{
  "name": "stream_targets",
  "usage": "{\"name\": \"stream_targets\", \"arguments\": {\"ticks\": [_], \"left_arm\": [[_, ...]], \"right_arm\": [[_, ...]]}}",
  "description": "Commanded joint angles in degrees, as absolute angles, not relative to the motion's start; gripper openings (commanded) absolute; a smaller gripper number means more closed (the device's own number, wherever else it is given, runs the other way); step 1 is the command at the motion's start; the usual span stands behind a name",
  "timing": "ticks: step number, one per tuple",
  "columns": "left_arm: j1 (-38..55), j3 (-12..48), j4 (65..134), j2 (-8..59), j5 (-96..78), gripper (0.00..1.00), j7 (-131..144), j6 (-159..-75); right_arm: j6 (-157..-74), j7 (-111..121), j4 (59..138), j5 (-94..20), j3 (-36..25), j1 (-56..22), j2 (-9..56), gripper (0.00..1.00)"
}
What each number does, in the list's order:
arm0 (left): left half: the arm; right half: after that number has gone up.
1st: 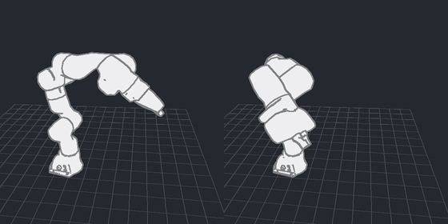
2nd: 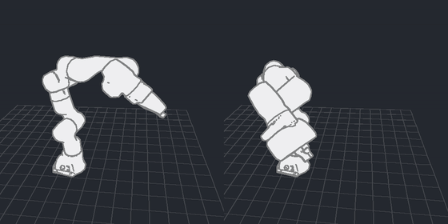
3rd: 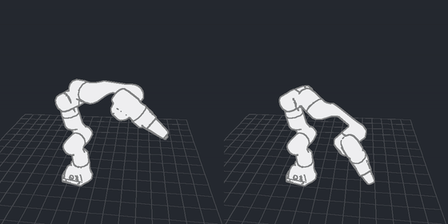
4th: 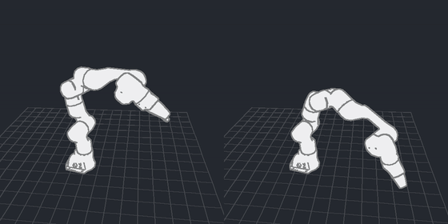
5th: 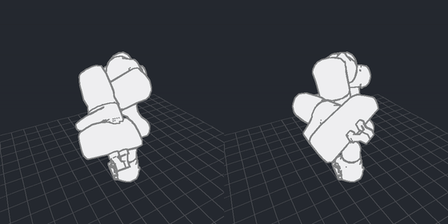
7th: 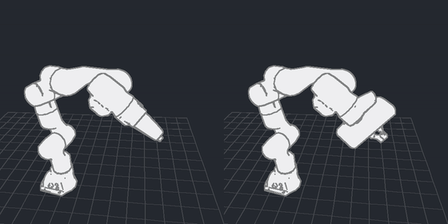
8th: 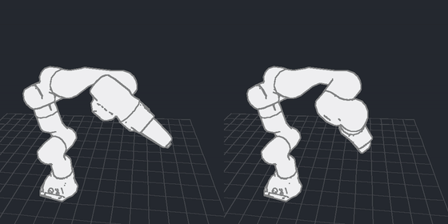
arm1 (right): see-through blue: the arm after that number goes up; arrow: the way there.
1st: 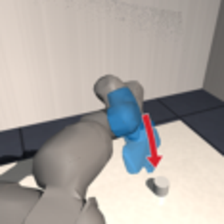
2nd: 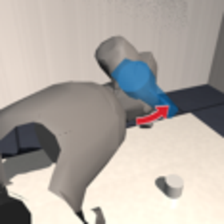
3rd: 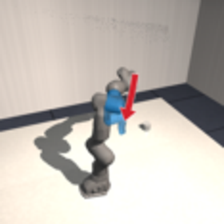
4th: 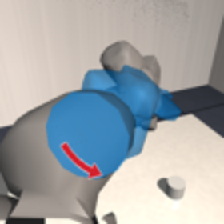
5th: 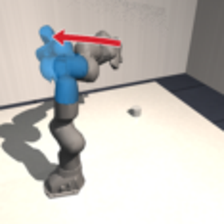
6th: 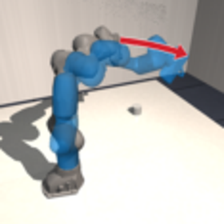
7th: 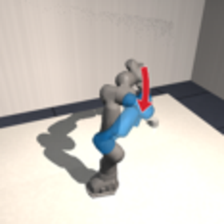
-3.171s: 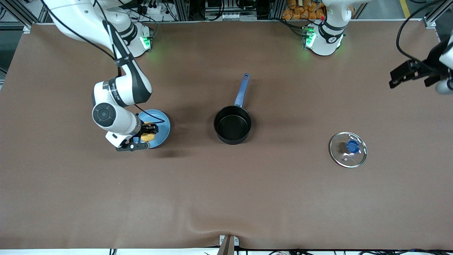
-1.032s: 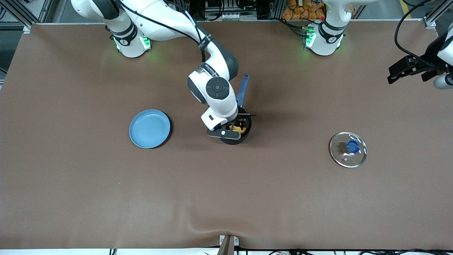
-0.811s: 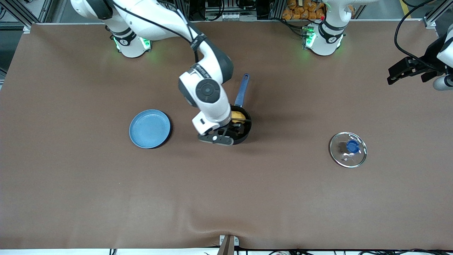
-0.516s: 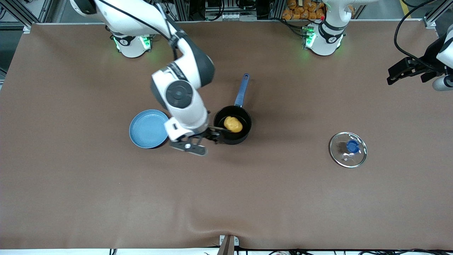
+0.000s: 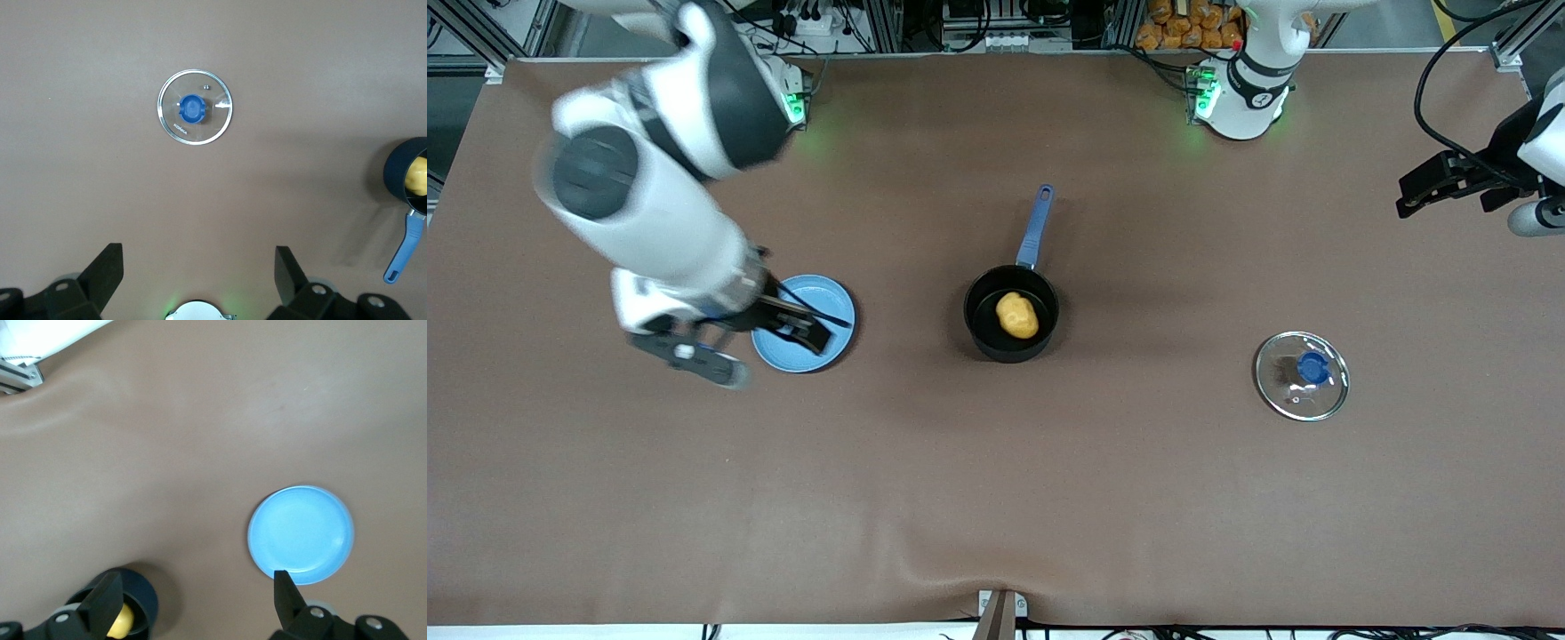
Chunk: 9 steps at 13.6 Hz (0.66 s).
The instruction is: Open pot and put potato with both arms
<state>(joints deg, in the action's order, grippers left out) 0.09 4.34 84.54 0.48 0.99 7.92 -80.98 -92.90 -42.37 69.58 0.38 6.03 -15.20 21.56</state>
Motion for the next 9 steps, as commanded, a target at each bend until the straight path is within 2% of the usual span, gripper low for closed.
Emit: {"name": "stream_targets", "arguments": {"ticks": [1, 4, 7, 9], "left_arm": [[0.18, 4.04, 84.37, 0.44, 0.7, 1.0, 7.65, -81.39], [0.18, 3.87, 84.29, 0.35, 0.7, 1.0, 7.38, -81.39], [0.26, 3.87, 84.29, 0.44, 0.7, 1.0, 7.38, -81.39], [0.0, 3.87, 84.29, 0.35, 0.79, 1.0, 7.3, -81.39]], "right_arm": [[-87.56, -33.09, 70.06, 1.58, 10.99, -7.05, 16.97, 1.0], [-79.21, -20.44, 69.96, 1.58, 10.55, -0.9, 13.63, 1.0], [-77.96, -14.24, 71.45, 1.15, 5.57, -0.87, 8.37, 1.0], [-78.05, -13.71, 75.56, 0.62, 4.31, -1.41, 4.42, 1.0]]}}
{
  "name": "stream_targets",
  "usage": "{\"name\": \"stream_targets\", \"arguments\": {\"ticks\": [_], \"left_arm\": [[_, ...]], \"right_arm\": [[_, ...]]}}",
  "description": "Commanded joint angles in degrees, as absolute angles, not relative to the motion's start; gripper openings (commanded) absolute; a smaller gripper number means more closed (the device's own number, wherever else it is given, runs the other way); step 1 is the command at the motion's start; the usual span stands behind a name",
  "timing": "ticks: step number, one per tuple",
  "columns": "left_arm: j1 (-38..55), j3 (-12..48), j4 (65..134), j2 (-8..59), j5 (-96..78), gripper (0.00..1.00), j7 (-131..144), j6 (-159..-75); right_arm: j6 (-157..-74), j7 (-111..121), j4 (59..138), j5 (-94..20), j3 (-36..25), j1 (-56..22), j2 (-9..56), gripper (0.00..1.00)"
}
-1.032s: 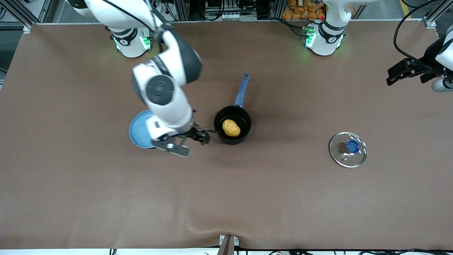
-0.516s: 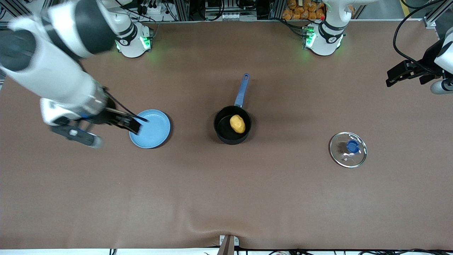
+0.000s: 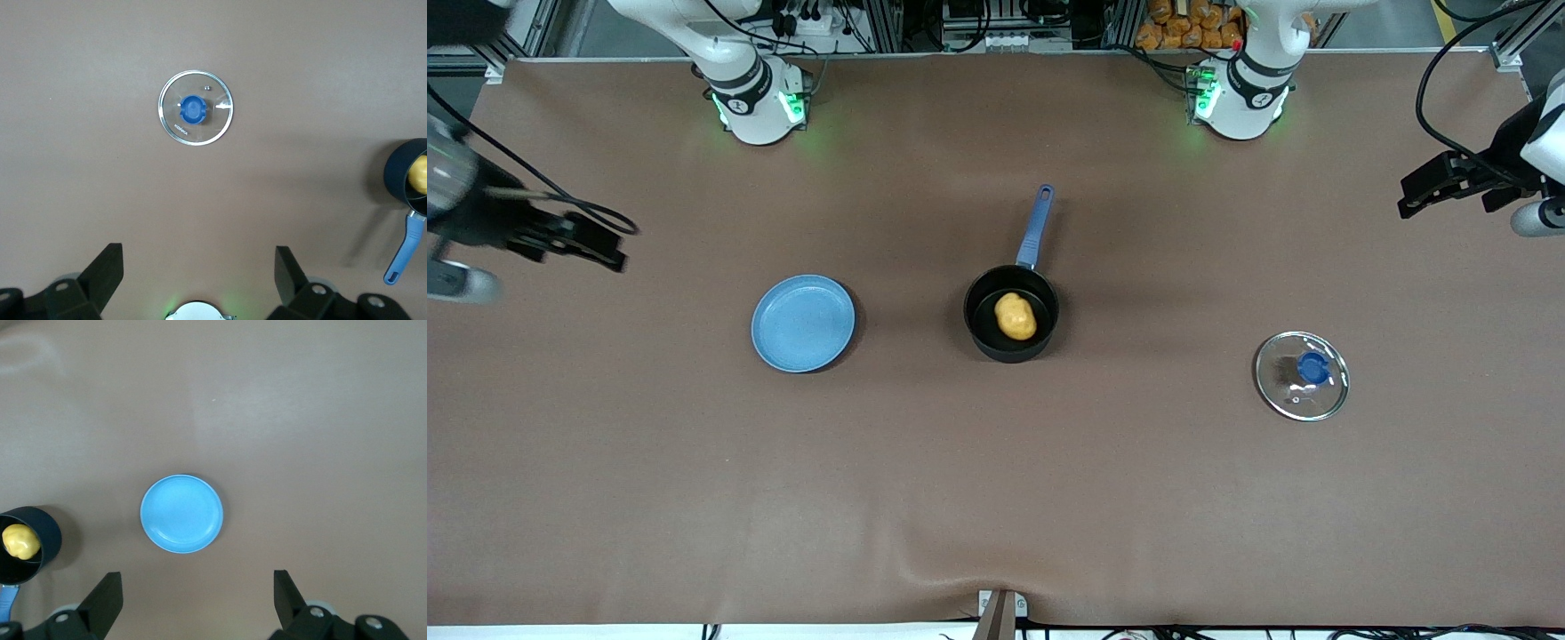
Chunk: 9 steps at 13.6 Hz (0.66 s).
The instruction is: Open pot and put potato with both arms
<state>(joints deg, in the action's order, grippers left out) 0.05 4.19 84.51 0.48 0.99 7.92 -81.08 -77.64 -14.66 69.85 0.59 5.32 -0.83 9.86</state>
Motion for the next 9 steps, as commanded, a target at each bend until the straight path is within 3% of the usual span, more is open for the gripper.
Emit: {"name": "stream_targets", "arguments": {"ticks": [1, 3, 6, 9], "left_arm": [[-0.26, 3.95, 84.29, 0.35, 0.7, 1.0, 7.29, -81.39], [0.0, 3.96, 84.64, 0.44, 0.79, 1.0, 7.38, -81.3], [-0.17, 3.96, 84.64, 0.44, 0.79, 1.0, 7.3, -81.39], [0.0, 3.96, 84.64, 0.61, 0.79, 1.0, 7.29, -81.39]], "right_arm": [[-78.31, -13.54, 80.28, 0.7, 3.61, -1.41, 1.0, 1.0], [-82.07, -13.45, 90.66, 0.53, 1.07, -1.49, -6.65, 1.0], [-81.47, -13.36, 89.48, 2.44, 0.88, -2.1, -6.42, 1.0], [-81.39, -13.45, 83.43, 3.25, 0.88, -2.37, -2.65, 1.0]]}}
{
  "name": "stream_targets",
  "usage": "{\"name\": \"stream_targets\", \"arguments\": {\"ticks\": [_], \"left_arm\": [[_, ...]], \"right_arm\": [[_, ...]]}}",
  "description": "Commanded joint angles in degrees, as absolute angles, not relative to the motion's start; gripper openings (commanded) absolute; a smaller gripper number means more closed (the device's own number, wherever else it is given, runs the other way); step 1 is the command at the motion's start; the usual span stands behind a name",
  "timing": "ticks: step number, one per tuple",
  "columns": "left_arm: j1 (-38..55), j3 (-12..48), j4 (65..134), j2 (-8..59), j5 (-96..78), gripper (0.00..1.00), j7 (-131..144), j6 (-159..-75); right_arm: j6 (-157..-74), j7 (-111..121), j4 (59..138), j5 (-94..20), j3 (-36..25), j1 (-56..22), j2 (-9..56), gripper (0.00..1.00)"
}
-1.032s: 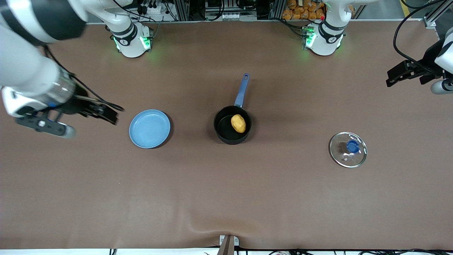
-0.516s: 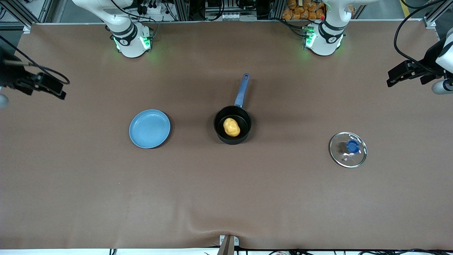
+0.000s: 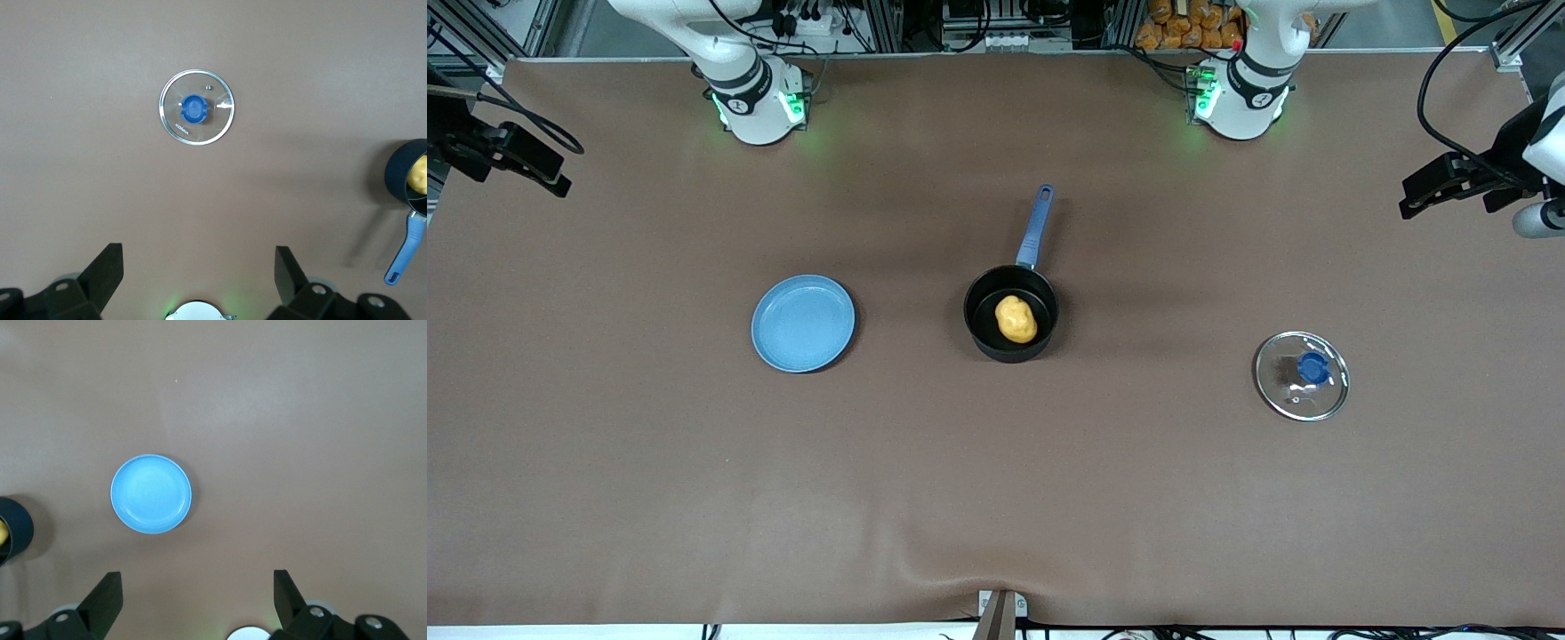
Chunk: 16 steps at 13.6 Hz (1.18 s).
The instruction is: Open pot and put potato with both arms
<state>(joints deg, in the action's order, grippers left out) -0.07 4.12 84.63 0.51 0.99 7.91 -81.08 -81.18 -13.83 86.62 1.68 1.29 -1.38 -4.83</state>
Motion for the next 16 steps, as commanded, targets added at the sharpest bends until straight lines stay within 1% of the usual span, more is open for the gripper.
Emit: {"name": "stream_targets", "arguments": {"ticks": [1, 7, 16], "left_arm": [[0.0, 3.96, 84.64, 0.88, 0.79, 1.0, 7.29, -81.39], [0.0, 4.04, 84.46, 0.88, 0.79, 1.0, 7.29, -81.39], [0.09, 4.22, 84.02, 0.88, 0.97, 1.0, 7.56, -81.3]], "right_arm": [[-81.39, -13.62, 82.28, 3.25, 0.88, -2.37, -1.68, 1.0], [-80.69, -14.06, 81.74, 0.36, 0.35, -2.55, -1.58, 1.0], [-79.8, -13.45, 81.74, 0.35, 0.0, -3.34, -1.58, 1.0]]}}
